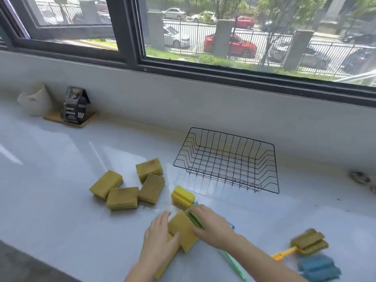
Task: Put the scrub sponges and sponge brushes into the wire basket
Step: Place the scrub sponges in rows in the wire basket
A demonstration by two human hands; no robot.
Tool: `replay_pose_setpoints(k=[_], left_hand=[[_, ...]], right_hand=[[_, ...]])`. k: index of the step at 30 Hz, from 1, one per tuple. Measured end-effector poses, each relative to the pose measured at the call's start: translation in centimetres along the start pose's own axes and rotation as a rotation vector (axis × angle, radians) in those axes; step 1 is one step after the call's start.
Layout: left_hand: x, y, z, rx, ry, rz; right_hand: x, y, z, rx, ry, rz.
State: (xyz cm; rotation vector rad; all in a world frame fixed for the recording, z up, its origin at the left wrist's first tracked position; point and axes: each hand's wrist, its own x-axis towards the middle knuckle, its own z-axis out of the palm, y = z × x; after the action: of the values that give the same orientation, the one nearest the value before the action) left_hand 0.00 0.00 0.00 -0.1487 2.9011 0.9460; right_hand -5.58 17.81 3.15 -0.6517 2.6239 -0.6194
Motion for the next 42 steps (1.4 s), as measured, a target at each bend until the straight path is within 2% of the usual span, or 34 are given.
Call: replay_pose_setpoints(k=[2,4,5,7,9,11,13,17,19,26,28,32,36,39,42], left_hand=[[-0.7,-0.8,0.7,0.034,-0.022,-0.087],[-2.1,-1.7,1.8,0.081,-0.028,-0.074],[-2.6,-1.7,1.7,0.082,-0.107,-0.054],[-2.8,-1.4,2.0,0.196,-0.112,-0.036],[-2.6,-1.5,1.9,0.198,-0.098,-0.051],[-2.4,-1.9,1.4,0.152,-0.128,-0.082],[-1.9,-1.9,1.4,0.059,-0.025,-0.120],[-1.4,-2.9,0.6,-0.334,0.032,-0.251],[-1.0,-3.3,0.1,-0.463,0.066,-0.227],[-0.3,-0.6,0.6,-0.566,-0.023,-0.031],[-0.5,-0.2,0.8,-0.540,-0.064,0.018],[-0.7,-0.1,0.7,-0.321,-0.155,0.105],[-0.5,-2.2,-0.3,-0.150,-0.310,0.166],[-0.7,-4.6,-1.5,-0.134,-0.308,0.106],[-1.3,-6.5,-2.3,-0.039,-0.257,0.011]], right_hand=[[-0.1,-0.5,1.8,-0.029,-0.059,0.051],[-0.8,-0.6,4.2,-0.094,-0.108,0.050],[-0.9,-0.5,5.1,-0.113,-0.115,0.049],[-0.9,-0.2,6.0,-0.134,-0.088,0.062],[-0.7,-0.3,6.0,-0.148,-0.043,0.082],[-0.3,-0.4,6.1,-0.148,0.000,0.098],[-0.3,-0.3,6.0,-0.120,0.035,0.111],[-1.3,0.9,5.0,-0.043,0.114,0.085],[-2.2,1.5,3.9,0.011,0.150,0.076],[-5.5,2.8,4.2,0.076,0.188,0.119],[-6.2,2.8,4.5,0.175,0.255,0.154],[-7.0,2.9,3.6,0.380,0.415,0.177],[-7.6,3.1,2.4,0.505,0.541,0.197],[-7.7,2.8,1.6,0.569,0.576,0.211],[-7.6,2.5,1.3,0.553,0.510,0.205]])
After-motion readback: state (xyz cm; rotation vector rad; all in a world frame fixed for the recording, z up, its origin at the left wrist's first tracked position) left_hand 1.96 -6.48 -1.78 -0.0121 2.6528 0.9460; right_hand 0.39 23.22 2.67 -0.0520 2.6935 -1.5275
